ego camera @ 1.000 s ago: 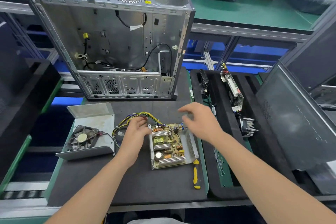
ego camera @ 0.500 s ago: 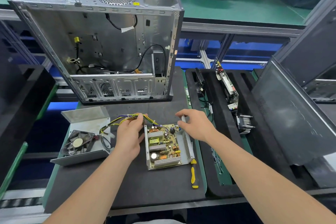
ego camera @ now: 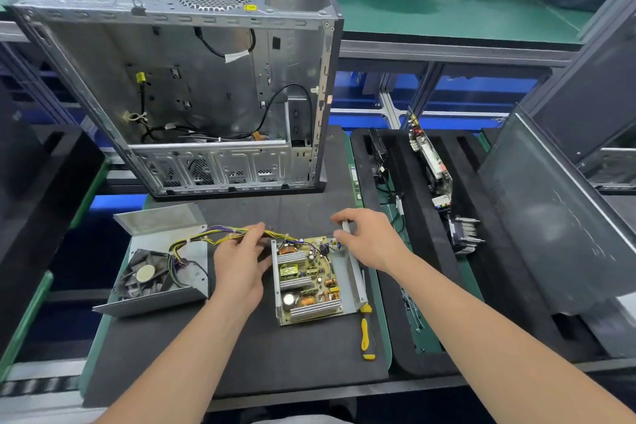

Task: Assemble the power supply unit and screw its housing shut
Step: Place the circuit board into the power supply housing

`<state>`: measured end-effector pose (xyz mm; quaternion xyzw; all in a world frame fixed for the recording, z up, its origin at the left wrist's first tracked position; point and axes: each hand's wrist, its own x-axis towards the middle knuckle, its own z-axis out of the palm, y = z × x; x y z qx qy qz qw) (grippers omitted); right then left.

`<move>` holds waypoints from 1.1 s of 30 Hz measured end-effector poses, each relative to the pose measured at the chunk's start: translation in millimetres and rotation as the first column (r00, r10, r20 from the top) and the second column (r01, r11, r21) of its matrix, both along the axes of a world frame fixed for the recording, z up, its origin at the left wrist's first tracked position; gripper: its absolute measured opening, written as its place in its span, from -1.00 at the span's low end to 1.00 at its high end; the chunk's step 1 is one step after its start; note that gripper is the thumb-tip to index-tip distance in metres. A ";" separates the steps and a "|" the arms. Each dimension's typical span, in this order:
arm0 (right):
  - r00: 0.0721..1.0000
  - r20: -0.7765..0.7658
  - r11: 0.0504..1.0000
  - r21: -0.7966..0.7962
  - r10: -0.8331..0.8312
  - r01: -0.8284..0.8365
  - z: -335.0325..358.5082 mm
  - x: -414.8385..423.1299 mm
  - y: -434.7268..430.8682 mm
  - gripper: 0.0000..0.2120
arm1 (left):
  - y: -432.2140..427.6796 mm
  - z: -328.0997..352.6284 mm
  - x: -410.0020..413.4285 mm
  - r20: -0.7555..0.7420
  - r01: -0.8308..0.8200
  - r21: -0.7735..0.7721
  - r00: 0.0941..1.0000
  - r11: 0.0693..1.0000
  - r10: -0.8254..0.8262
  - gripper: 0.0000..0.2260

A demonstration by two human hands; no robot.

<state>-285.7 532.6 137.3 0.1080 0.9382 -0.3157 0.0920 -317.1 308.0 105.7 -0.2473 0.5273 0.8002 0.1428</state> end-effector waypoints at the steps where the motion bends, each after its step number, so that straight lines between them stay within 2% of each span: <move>1: 1.000 -0.002 1.000 -0.001 0.001 -0.001 -0.5 0.0 0.2 -0.66 | 2.2 -0.2 1.5 0.010 -0.013 -0.009 1.000 1.000 0.013 -0.83; 4: 1.000 -0.007 1.000 -0.002 0.001 -0.001 -2.4 -0.7 1.1 -0.68 | 8.9 -0.2 2.5 0.043 -0.040 -0.056 0.998 0.998 0.042 -0.78; 9: 0.999 0.026 0.999 0.016 -0.046 0.046 -10.0 -3.1 1.8 -0.64 | 15.7 2.3 -0.3 0.109 -0.099 -0.096 0.988 0.990 0.110 -0.87; 15: 0.996 0.054 0.995 -0.074 -0.069 0.072 -12.7 -2.4 6.4 -0.64 | 7.0 -0.1 -11.6 0.160 -0.005 -0.085 0.987 0.996 0.019 -0.77; 22: 0.998 0.013 0.996 -0.071 -0.059 0.060 -13.5 0.6 3.6 -0.71 | -2.9 -4.2 -14.9 0.220 0.078 -0.060 0.973 0.995 -0.063 -0.82; 28: 0.999 0.013 0.997 -0.067 -0.039 0.040 -13.2 -3.3 5.8 -0.77 | 1.7 -5.5 -6.5 0.219 0.006 -0.043 0.976 0.999 0.003 -0.90; 33: 0.992 -0.048 0.991 -0.084 -0.112 0.108 -18.2 -1.9 5.3 -0.84 | 9.8 -4.1 -14.6 0.232 -0.066 0.016 0.971 0.998 0.060 -0.98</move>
